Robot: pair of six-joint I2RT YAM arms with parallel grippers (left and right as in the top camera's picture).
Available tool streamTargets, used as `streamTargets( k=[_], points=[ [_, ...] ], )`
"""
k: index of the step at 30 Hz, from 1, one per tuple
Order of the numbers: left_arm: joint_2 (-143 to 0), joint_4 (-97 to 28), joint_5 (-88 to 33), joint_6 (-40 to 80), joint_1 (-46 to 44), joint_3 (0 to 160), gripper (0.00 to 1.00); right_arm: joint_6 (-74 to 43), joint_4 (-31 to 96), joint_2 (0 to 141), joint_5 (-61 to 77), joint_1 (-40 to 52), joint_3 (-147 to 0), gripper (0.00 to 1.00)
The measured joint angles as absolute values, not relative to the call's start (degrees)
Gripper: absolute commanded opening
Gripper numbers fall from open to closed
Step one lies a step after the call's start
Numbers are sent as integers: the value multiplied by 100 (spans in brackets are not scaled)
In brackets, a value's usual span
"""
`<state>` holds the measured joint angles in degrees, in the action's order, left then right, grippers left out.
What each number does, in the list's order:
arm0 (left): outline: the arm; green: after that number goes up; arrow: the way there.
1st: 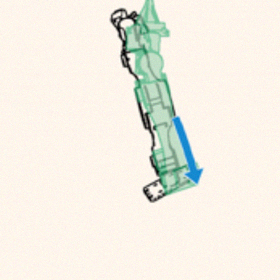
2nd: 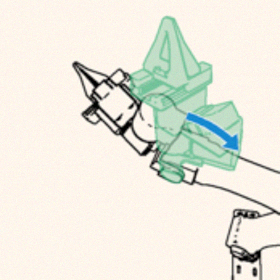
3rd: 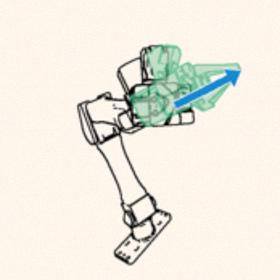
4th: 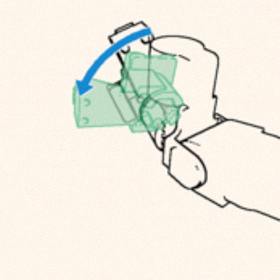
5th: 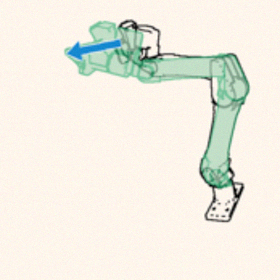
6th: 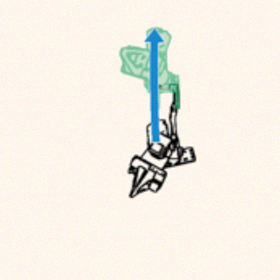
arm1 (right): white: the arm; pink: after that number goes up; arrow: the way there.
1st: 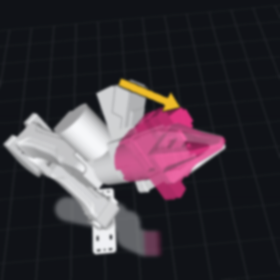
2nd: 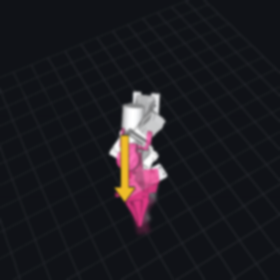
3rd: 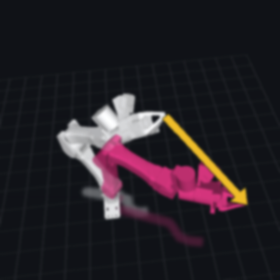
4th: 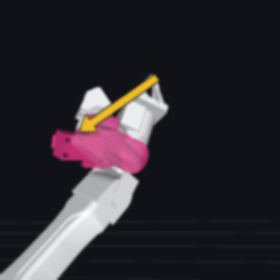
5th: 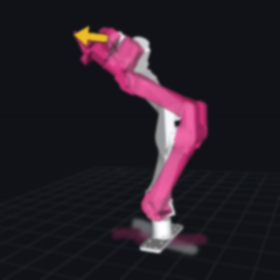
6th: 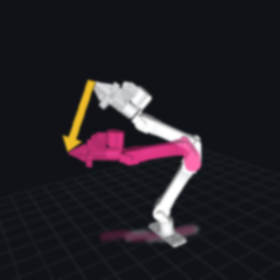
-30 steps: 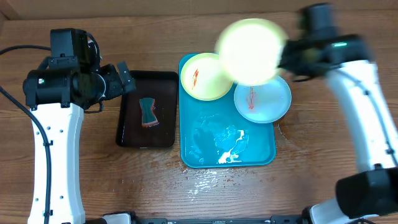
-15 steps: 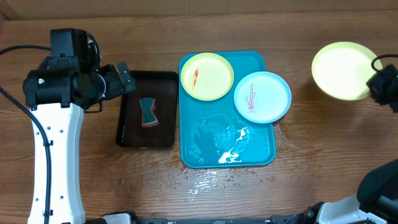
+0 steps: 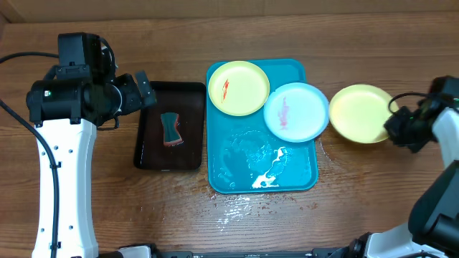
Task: Clean dirty plates on tray and stack at the side
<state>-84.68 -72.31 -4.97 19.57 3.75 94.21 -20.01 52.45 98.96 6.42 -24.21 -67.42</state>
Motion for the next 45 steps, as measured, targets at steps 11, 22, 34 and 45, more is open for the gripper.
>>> streamTargets(
  k=[11, 22, 34, 45],
  points=[
    [-8468, -7227, -497, 1957, 375, 9421, 100, -2672, 5468, 9896, -670, -2008, -6654, 45],
    [-8468, -7227, -497, 1957, 375, 9421, 100, -1267, 5137, 9894, 1446, -1337, -6657, 54],
    [-8468, -7225, -497, 1957, 375, 9421, 100, -1009, 3750, 10353, 416, 287, -6665, 42],
    [-8468, -7227, -497, 1957, 375, 9421, 100, -1288, 4425, 10453, -25, 338, -6882, 4]
  ],
)
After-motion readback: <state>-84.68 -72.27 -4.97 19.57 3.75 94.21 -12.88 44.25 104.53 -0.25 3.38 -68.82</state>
